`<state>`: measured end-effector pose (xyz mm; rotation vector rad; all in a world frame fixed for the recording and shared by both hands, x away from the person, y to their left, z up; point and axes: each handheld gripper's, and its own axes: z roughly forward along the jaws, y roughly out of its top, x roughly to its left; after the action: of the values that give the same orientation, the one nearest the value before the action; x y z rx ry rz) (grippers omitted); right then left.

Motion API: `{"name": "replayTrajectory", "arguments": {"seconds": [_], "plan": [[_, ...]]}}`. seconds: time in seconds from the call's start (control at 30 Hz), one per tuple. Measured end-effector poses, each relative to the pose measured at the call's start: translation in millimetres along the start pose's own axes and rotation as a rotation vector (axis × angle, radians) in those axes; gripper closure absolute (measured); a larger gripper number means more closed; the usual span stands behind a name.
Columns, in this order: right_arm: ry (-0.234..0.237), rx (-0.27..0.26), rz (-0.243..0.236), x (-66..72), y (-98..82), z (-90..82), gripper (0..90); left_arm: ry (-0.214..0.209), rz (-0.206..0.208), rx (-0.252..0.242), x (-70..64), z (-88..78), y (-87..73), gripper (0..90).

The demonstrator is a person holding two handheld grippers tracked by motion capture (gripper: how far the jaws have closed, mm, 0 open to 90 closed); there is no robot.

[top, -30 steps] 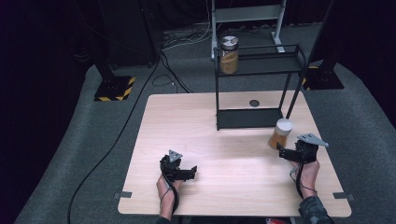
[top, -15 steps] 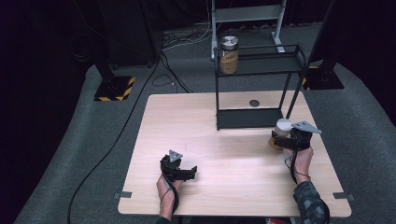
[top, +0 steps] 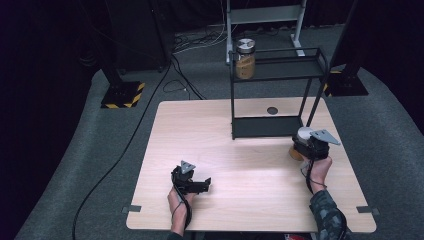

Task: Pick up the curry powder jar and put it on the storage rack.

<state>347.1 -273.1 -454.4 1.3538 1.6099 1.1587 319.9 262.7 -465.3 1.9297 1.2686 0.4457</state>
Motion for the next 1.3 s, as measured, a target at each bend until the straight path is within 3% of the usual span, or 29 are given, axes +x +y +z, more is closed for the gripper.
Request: {"name": "replayTrajectory", "arguments": {"seconds": [0.3,0.57,1.3], "plan": [[0.008,-0.008,0.021,-2.4,2.5,-7.6,33.4,0.008,0.005,0.003,-2.0,0.5,0.6,0.0],[0.026,-0.022,0.020,-4.8,11.7,-21.3,33.4,0.023,0.036,0.017,-7.3,2.2,3.1,0.5],[0.037,-0.020,0.036,-16.1,52.6,-57.2,33.4,0.076,0.086,0.047,-21.3,5.4,7.8,0.4]]}}
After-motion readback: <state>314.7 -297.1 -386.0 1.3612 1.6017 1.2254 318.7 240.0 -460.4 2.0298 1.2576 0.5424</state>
